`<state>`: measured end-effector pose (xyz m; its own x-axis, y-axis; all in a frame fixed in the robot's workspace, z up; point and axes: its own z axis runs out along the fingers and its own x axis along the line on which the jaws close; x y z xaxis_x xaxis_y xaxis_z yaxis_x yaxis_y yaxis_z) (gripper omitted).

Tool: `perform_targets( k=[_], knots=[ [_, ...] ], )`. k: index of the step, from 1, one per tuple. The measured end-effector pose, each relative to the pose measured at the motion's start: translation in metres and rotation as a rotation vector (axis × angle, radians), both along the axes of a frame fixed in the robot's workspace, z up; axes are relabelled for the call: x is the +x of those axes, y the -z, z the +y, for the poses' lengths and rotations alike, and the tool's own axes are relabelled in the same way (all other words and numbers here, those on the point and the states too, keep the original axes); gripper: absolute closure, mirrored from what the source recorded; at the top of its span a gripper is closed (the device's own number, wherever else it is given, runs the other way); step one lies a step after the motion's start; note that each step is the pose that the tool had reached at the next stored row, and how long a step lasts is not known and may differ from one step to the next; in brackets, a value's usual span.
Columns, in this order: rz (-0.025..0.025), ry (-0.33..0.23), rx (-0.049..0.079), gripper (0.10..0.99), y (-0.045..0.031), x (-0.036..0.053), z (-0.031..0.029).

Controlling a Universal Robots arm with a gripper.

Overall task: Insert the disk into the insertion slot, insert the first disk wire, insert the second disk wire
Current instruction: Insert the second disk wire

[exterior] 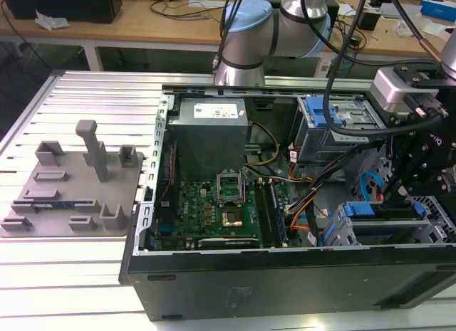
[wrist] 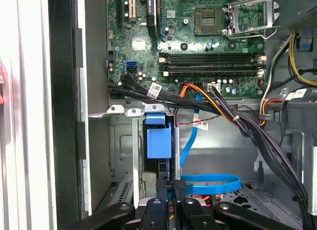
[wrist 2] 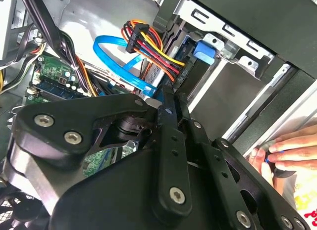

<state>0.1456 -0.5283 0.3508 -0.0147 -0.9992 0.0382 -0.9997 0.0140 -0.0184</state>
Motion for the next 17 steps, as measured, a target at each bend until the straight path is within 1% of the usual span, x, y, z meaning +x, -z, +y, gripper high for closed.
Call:
perform_targets(
  k=[17],
  knots=[
    [0.0001,-0.002,0.000,0.925,0.0060,0.0017,0.0000]
  ],
)
